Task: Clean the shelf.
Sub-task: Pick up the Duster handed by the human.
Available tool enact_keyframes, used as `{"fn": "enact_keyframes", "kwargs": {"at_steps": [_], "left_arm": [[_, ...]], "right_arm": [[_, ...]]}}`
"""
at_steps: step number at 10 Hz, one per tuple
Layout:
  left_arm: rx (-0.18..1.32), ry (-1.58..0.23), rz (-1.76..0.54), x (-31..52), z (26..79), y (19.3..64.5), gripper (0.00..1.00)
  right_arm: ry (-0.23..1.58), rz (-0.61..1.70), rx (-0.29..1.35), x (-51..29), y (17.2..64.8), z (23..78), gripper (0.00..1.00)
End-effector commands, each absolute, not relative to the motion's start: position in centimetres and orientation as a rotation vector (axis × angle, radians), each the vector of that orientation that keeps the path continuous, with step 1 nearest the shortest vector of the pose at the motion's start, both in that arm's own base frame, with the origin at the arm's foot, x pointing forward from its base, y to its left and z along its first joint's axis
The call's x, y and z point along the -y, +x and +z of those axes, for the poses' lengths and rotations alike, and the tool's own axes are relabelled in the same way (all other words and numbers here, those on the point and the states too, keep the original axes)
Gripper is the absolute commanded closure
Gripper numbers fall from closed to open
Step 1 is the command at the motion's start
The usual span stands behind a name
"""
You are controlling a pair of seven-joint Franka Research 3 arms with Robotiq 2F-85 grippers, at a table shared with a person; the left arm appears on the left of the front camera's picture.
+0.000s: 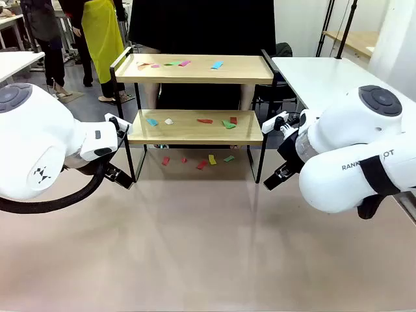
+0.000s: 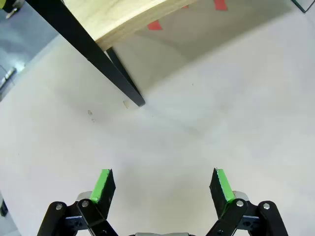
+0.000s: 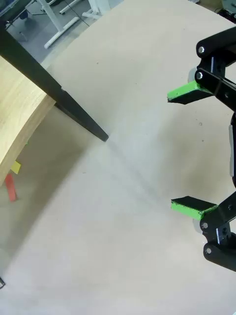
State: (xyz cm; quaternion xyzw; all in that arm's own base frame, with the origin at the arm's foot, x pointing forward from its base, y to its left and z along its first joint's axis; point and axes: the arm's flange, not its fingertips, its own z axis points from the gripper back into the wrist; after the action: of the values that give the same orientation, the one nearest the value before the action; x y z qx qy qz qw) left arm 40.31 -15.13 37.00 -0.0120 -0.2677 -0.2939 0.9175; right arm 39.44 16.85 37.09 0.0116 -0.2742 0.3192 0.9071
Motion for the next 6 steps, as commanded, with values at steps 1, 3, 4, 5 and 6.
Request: {"fn": "enact_keyframes", "kwargs": {"at_steps": [1,3,4,5,6], "left_arm": [[0.551,-0.025,-0.605,15.14,37.01,40.31,0.0],[0.551,-0.025,-0.605,15.14,37.01,40.31,0.0],[0.551,-0.025,-0.605,15.14,37.01,40.31,0.0],[0.551,-0.025,-0.605,15.14,37.01,40.31,0.0],[0.551,-0.025,-0.605,15.14,37.01,40.31,0.0]], "right_arm": [[0.024,0.659,0.566,-16.85,39.44,37.1,0.0],[0.024,0.659,0.566,-16.85,39.44,37.1,0.0],[0.024,0.659,0.566,-16.85,39.44,37.1,0.0],[0.024,0.659,0.566,-16.85,39.44,37.1,0.0],[0.024,0.659,0.566,-16.85,39.44,37.1,0.0]]}}
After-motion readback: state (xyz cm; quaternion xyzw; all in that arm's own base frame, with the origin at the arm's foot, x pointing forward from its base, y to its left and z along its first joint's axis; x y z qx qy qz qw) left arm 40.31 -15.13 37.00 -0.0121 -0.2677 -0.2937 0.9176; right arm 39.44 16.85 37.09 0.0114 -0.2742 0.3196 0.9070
